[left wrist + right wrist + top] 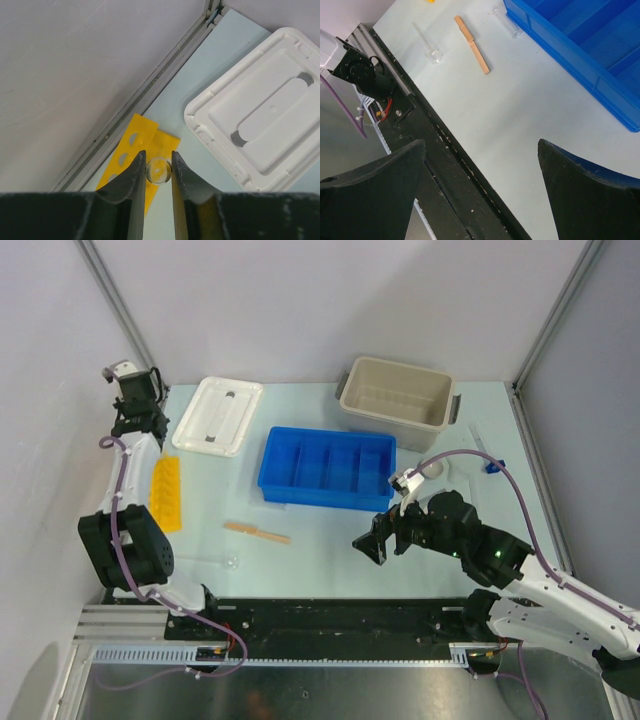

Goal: Organize the chemistry lab equipment

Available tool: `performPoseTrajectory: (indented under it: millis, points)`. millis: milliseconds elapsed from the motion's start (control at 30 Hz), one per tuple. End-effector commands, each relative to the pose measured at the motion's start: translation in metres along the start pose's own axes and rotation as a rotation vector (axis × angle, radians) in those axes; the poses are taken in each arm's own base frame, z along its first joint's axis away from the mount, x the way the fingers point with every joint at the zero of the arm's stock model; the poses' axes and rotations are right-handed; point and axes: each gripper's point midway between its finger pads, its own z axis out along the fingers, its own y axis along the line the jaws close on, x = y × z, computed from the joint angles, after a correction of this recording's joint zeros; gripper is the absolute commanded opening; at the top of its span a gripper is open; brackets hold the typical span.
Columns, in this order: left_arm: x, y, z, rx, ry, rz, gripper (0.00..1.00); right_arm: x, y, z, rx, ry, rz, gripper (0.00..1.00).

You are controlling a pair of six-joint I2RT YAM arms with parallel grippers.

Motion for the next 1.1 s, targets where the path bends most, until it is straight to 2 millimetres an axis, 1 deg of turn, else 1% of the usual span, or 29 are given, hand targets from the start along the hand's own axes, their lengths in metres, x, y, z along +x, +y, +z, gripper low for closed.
performPoseTrajectory:
  millis: [0, 100, 267, 467, 567, 700, 800, 867, 1000, 1067]
  points:
    - [0.009, 0.001, 0.013, -0.018, 0.017, 0.014, 0.13, -0.007, 0.003, 0.001, -0.018, -0.024, -0.012, 0.99]
    - [0.019, 0.002, 0.019, -0.027, 0.041, 0.016, 0.14, -0.006, 0.002, 0.001, -0.013, -0.023, -0.012, 0.99]
    - [0.034, 0.002, 0.025, -0.038, 0.07, 0.017, 0.19, -0.006, 0.0, 0.002, -0.011, -0.021, -0.015, 0.99]
    - [0.04, 0.004, 0.027, -0.052, 0.079, 0.015, 0.29, -0.006, -0.002, 0.002, -0.006, -0.017, -0.012, 0.99]
    - [0.042, 0.004, 0.028, -0.053, 0.085, 0.012, 0.37, -0.005, -0.003, 0.002, -0.001, -0.015, -0.012, 0.99]
    - [0.044, 0.003, 0.028, -0.046, 0.09, 0.008, 0.41, -0.004, -0.004, 0.001, 0.003, -0.01, -0.01, 0.99]
    - [0.04, 0.001, 0.025, -0.03, 0.082, -0.001, 0.47, -0.003, -0.005, -0.001, 0.01, -0.01, -0.006, 0.99]
    - [0.032, 0.0, 0.018, -0.011, 0.065, -0.011, 0.53, -0.004, -0.006, -0.001, 0.017, -0.011, -0.001, 0.99]
    - [0.008, -0.003, -0.003, 0.039, 0.011, -0.044, 0.66, -0.004, -0.007, 0.001, 0.022, -0.012, 0.028, 1.0]
    - [-0.006, -0.006, -0.018, 0.084, -0.016, -0.06, 0.75, -0.005, -0.006, 0.004, 0.02, -0.012, 0.044, 0.99]
